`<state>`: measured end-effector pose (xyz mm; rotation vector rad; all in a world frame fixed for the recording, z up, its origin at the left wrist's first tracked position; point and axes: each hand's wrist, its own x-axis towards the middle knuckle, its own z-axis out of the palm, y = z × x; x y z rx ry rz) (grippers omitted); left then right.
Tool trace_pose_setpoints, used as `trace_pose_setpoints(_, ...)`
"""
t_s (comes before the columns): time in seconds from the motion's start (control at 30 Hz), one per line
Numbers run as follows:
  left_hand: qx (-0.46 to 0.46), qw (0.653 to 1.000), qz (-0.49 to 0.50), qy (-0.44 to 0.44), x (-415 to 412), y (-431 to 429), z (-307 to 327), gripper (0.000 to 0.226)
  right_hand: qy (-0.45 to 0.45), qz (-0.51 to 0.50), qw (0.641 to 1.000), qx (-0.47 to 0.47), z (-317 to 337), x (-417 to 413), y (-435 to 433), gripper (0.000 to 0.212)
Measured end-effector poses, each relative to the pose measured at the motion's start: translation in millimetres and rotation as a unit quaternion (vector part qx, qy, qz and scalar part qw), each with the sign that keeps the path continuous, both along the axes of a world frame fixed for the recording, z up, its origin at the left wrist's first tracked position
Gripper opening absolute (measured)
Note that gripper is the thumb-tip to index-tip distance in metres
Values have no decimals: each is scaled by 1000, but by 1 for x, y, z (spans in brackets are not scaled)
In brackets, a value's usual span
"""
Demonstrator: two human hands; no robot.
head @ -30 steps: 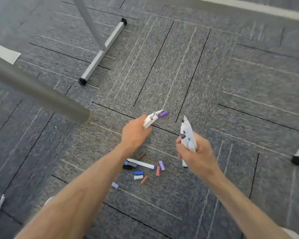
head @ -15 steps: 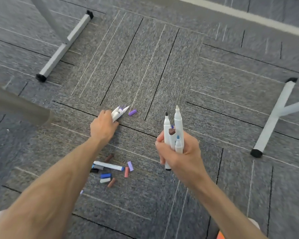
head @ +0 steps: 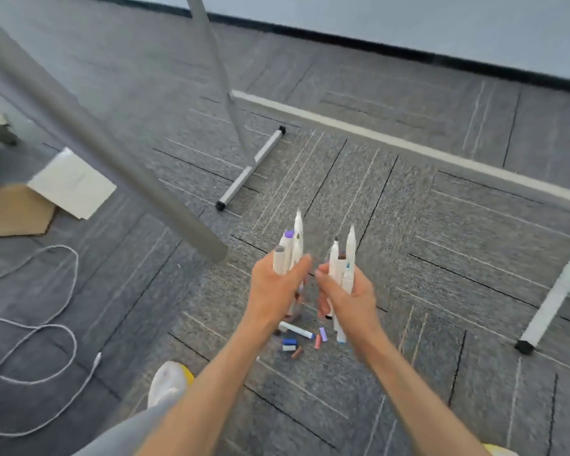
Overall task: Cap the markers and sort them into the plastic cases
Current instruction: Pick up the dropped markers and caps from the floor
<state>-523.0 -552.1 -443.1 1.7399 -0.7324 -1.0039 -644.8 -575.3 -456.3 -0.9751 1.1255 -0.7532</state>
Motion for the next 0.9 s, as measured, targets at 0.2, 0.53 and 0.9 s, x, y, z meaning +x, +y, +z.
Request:
trace_pose_setpoints(0.2, -82, 992, 88, -36, 49, 64, 154, 28, -68, 46, 994, -75, 153, 74, 37, 3)
trace_pose_setpoints(0.53, -186, 949, 222, -125, 144, 158, 376, 24, -114, 152, 954, -231, 373, 188, 96, 16)
trace_pose_setpoints(0.9, -116, 951, 286, -28, 340, 148, 465, 6, 123, 282, 883, -355, 459, 387, 69, 43)
